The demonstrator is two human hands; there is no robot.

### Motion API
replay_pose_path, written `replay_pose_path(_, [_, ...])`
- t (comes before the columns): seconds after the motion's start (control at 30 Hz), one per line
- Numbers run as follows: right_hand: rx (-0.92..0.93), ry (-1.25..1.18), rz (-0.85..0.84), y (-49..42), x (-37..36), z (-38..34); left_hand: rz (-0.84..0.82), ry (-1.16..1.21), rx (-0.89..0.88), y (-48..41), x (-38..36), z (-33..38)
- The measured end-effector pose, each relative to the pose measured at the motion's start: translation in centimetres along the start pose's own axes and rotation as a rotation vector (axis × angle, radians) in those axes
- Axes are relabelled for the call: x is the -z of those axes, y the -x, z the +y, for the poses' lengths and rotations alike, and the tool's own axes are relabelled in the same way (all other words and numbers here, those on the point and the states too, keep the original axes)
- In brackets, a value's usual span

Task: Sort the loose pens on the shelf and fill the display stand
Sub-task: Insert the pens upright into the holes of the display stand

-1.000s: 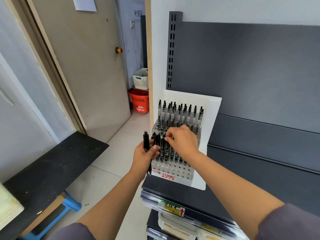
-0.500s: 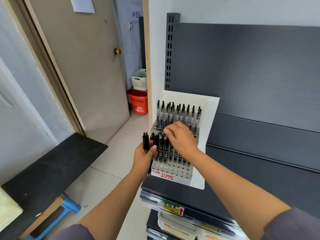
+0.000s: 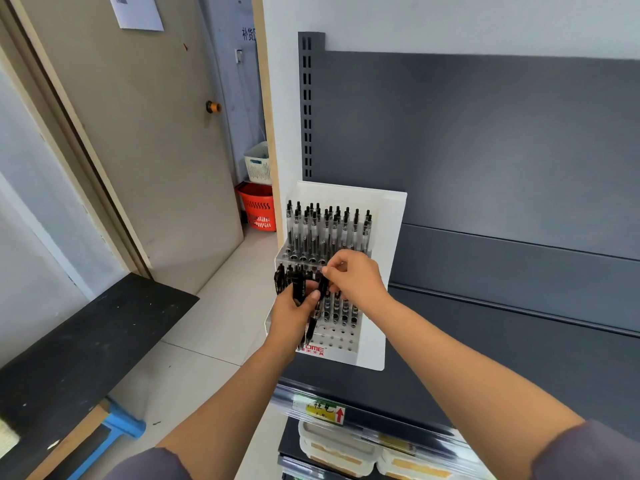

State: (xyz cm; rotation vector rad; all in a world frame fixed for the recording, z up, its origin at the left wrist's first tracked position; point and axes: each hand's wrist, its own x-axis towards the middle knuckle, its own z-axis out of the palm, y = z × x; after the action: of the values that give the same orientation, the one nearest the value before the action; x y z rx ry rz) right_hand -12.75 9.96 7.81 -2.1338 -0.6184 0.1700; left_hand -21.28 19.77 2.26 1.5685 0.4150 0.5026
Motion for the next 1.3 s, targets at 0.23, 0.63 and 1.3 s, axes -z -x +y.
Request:
replay_pose_path(0.23, [0.14, 0.152, 0.139, -0.1, 1.5, -0.7, 0.05, 0.016, -0.007, -0.2, 0.8, 0.9])
replay_pose_path(0.63, [0.227, 0.46, 0.121, -0.8, -1.5, 0.7, 0.03, 0.004, 0.029, 0.3, 2.6, -0.1])
replay_pose_path(1.3, [0.264, 0.555, 0.041, -1.3, -2.4, 2.2, 0.009, 0.019, 0.05, -0.7, 2.3, -1.5])
